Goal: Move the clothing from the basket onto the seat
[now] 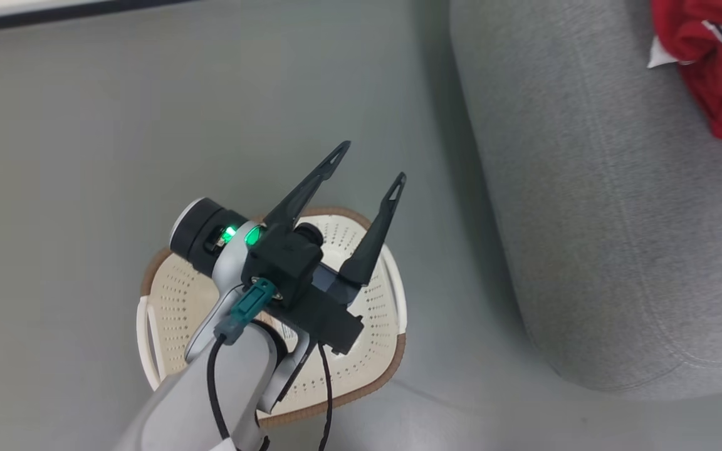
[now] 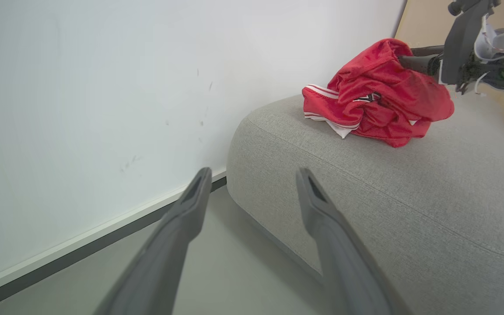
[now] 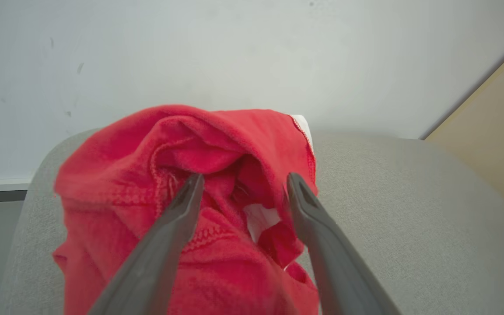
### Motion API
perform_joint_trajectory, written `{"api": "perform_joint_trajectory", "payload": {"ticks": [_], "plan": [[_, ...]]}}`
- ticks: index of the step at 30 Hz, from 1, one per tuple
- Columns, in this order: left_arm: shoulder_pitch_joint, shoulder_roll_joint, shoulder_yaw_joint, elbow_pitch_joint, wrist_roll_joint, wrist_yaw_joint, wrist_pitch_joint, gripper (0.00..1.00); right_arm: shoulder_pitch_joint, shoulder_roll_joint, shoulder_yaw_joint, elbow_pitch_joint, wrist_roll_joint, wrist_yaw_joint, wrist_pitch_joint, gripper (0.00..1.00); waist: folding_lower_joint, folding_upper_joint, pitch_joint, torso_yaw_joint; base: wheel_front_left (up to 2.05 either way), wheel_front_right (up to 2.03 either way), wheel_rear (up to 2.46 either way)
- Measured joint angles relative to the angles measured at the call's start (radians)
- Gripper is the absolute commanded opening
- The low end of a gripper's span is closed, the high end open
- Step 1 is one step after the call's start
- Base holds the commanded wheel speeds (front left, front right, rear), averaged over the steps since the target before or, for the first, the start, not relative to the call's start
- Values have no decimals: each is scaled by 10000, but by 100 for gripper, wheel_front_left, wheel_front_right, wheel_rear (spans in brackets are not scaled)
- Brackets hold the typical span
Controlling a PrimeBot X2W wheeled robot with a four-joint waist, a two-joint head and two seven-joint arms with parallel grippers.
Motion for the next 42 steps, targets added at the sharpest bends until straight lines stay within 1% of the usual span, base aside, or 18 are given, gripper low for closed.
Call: {"api": "perform_joint_trajectory", "payload": {"ticks": [3,8,14,15,16,19,24,25,28,33,38,42], "plan": [[91,-8,52,276,-48,17,-146,100,180,71,23,12,-10,100,-71,100,0,-1,-247,-142,0,0,0],[323,-38,205,688,-366,27,-399,100,616,378,61,2,-12,261,-155,100,0,-2,-777,-341,0,0,0],[592,-84,477,1043,-608,111,-731,100,889,458,79,-109,-12,412,-167,100,-1,-2,-1393,-455,0,0,0],[702,-98,593,1156,-658,207,-853,100,998,585,84,-196,-12,422,-169,100,-1,-2,-1647,-466,0,0,0],[702,-98,593,1156,-658,207,-853,100,998,585,84,-196,-12,422,-169,100,-1,-2,-1647,-466,0,0,0],[989,-123,830,1285,-828,301,-1020,100,1332,849,140,-366,-6,483,-173,100,-2,-2,-2037,-438,0,0,0],[1668,-90,1147,1476,-1181,466,-1156,100,2067,1283,180,-698,54,591,-198,100,-1,-3,-2671,-265,0,0,0],[1971,-52,1275,1549,-1277,506,-1220,100,2313,1419,159,-840,88,591,-199,100,-2,-2,-2919,-156,0,0,0],[2285,-17,1430,1615,-1335,571,-1237,100,2578,1572,127,-993,134,591,-201,100,-2,-3,-3164,-31,0,0,0],[3012,92,1776,1770,-1446,823,-1319,100,3445,1914,33,-1384,337,581,-211,100,-1,-3,-3777,315,0,0,0],[3787,192,2069,1848,-1714,901,-1406,100,4504,2213,35,-1797,389,550,-211,100,-1,-2,-4407,684,0,0,0],[4451,347,2370,1751,-1783,993,-1409,100,5454,2479,36,-2389,395,493,-211,100,-1,-3,-4917,971,0,0,0]]}}
